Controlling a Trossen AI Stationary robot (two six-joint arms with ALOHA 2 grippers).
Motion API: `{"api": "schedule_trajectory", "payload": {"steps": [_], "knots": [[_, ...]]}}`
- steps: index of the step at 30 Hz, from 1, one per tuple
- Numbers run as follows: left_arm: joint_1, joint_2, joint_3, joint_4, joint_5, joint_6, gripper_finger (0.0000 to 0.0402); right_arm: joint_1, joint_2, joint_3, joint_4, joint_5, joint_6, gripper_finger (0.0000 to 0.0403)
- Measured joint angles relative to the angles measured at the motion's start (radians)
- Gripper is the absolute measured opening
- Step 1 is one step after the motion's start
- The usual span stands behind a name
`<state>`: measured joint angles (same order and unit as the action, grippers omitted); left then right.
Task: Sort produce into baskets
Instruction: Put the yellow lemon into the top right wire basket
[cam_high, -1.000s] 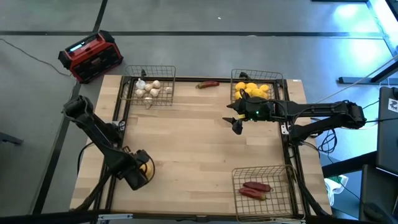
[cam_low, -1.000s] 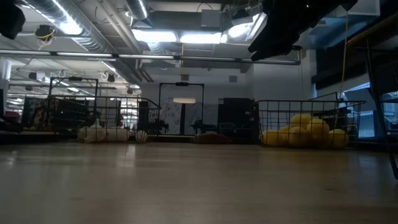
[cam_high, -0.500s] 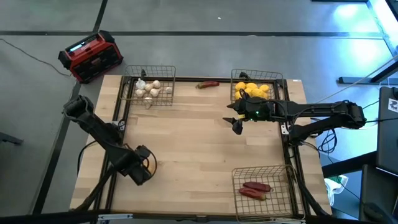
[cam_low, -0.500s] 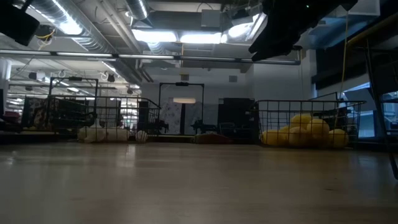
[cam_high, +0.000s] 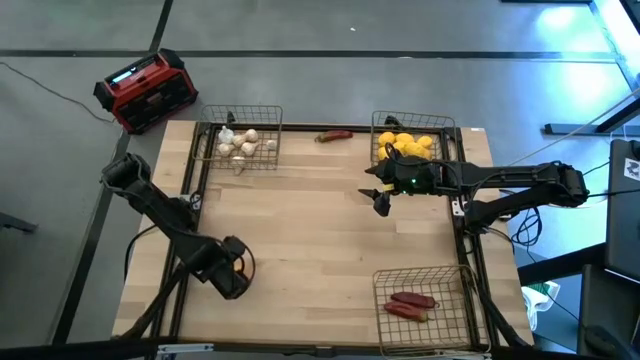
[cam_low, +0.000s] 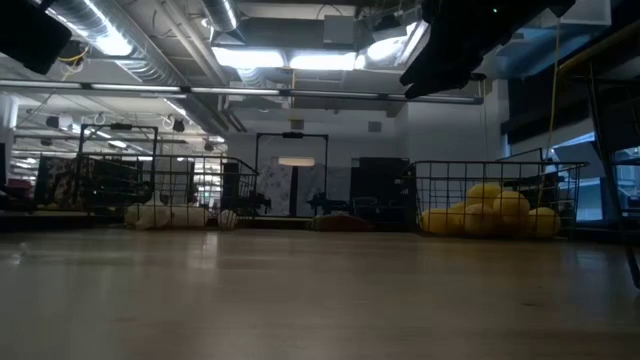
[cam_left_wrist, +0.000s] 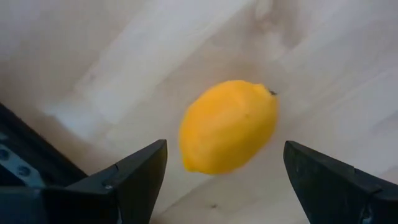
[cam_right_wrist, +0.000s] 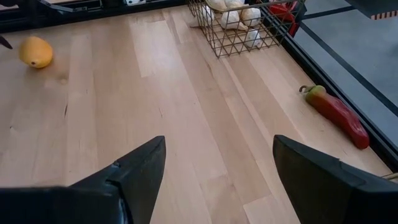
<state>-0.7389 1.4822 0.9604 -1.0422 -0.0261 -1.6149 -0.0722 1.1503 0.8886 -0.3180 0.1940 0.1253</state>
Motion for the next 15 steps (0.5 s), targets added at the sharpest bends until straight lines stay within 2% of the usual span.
{"api": "schedule_trajectory", "payload": {"steps": [7, 15], "knots": [[-0.006, 0.001, -0.01, 0.027, -0.015, -0.247, 0.0317, 0.0, 0.0, 0.0, 0.0, 0.0, 0.0, 0.0294], [-0.032, 0.003, -0.037, 0.042, -0.047, -0.316, 0.0317, 0.0, 0.0, 0.0, -0.004, 0.0, 0.0, 0.0294]]}}
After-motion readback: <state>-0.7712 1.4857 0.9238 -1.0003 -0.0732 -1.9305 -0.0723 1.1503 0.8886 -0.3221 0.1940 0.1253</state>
